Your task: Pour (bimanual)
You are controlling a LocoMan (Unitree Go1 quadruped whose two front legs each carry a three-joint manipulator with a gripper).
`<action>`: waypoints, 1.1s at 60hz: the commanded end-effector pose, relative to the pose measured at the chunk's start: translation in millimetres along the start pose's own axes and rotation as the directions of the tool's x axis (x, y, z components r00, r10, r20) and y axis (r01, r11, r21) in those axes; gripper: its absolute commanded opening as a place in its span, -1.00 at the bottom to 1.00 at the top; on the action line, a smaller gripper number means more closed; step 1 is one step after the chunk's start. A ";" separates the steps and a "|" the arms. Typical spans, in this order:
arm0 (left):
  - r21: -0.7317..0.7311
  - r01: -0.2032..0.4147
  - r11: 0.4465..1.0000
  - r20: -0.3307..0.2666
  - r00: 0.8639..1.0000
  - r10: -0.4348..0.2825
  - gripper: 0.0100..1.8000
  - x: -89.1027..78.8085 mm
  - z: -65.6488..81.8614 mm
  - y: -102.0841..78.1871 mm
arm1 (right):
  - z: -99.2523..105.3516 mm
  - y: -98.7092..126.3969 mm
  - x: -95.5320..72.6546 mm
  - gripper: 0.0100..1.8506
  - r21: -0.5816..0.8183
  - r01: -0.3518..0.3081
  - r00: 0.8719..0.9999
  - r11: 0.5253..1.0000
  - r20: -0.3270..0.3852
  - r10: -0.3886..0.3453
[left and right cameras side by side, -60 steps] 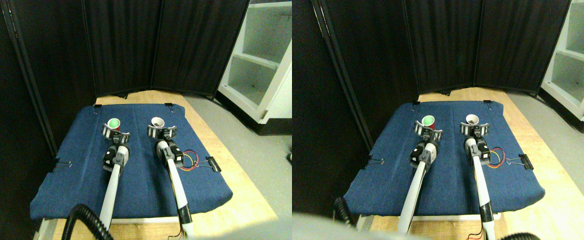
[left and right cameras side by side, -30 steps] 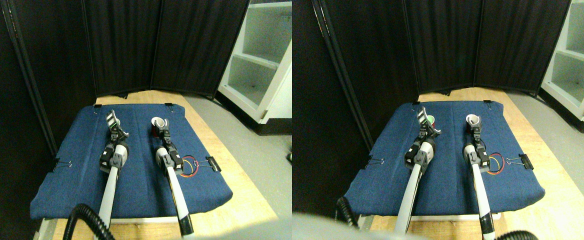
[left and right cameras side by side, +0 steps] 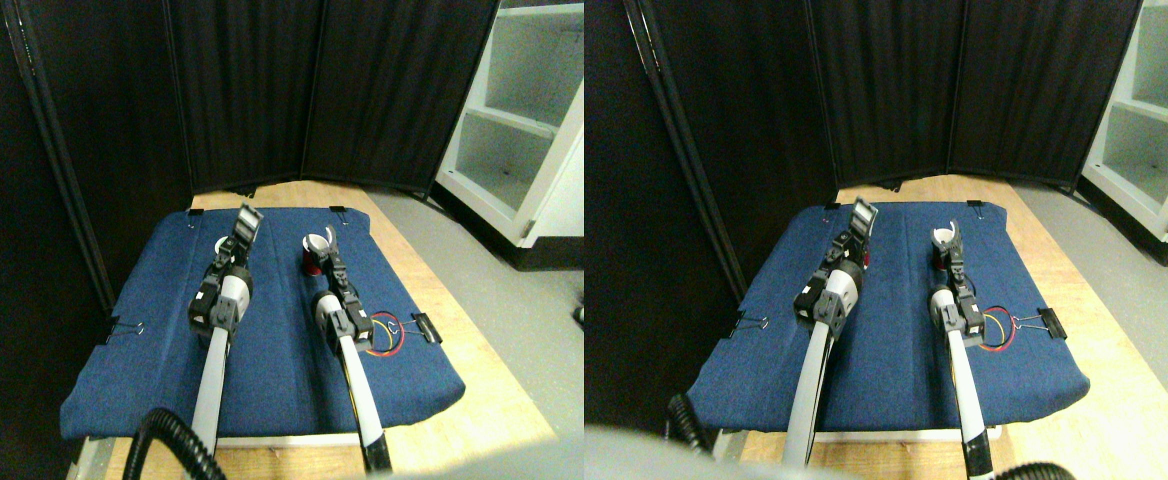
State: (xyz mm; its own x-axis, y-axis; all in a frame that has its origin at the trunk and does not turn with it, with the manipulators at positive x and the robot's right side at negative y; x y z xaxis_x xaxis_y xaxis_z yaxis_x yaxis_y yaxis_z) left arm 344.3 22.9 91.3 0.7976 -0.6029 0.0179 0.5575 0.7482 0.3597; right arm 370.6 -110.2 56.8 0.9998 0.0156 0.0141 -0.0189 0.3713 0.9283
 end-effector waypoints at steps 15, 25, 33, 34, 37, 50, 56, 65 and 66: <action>0.070 0.127 0.989 0.124 0.983 -0.135 -0.03 5.8 -6.6 3.5 | 4.2 9.6 -3.2 -0.65 -0.016 -0.028 0.999 0.999 0.029 0.028; 0.060 0.131 0.990 0.132 0.982 -0.138 -0.10 8.5 -9.7 3.9 | 3.6 7.2 -1.7 -0.65 -0.026 -0.022 0.999 0.999 0.023 0.023; 0.054 0.139 0.989 0.135 0.980 -0.145 -0.12 9.9 -13.4 3.7 | 3.4 5.4 -0.4 -0.65 -0.037 -0.007 1.000 0.999 0.028 0.008; 0.053 0.140 0.989 0.132 0.980 -0.146 -0.11 10.2 -14.6 3.9 | 3.3 4.7 0.3 -0.65 -0.033 -0.015 1.000 0.999 0.027 0.016; 0.044 0.138 0.990 0.131 0.981 -0.142 -0.11 11.2 -17.8 4.4 | 3.3 3.1 1.8 -0.65 -0.006 -0.031 0.999 0.999 0.020 0.031; 0.092 0.120 0.989 0.104 0.986 -0.129 0.47 15.0 -29.3 5.7 | 3.6 1.5 2.8 -0.65 -0.003 -0.023 0.999 1.000 0.022 0.023; 0.066 0.179 0.982 0.196 0.962 -0.189 0.01 17.7 -30.2 8.1 | 3.4 2.2 1.9 -0.65 -0.005 -0.014 0.999 1.000 0.035 0.014; 0.067 0.183 0.981 0.195 0.962 -0.193 -0.02 17.9 -30.1 8.6 | 3.1 -0.3 3.8 -0.65 -0.002 -0.014 0.999 1.000 0.029 0.014; 0.070 0.184 0.980 0.196 0.961 -0.195 -0.03 18.0 -30.1 8.7 | 3.0 -0.2 3.5 -0.65 -0.003 -0.009 0.999 1.000 0.030 0.009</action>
State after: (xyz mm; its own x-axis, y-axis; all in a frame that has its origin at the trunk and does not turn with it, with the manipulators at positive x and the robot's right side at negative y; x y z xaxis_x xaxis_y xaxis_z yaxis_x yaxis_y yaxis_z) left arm 366.7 26.4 63.5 0.6757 -0.7341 0.0672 0.6473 0.6344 0.4224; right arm 371.3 -113.2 56.8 0.9999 0.0048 0.0139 -0.0147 0.3789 0.9253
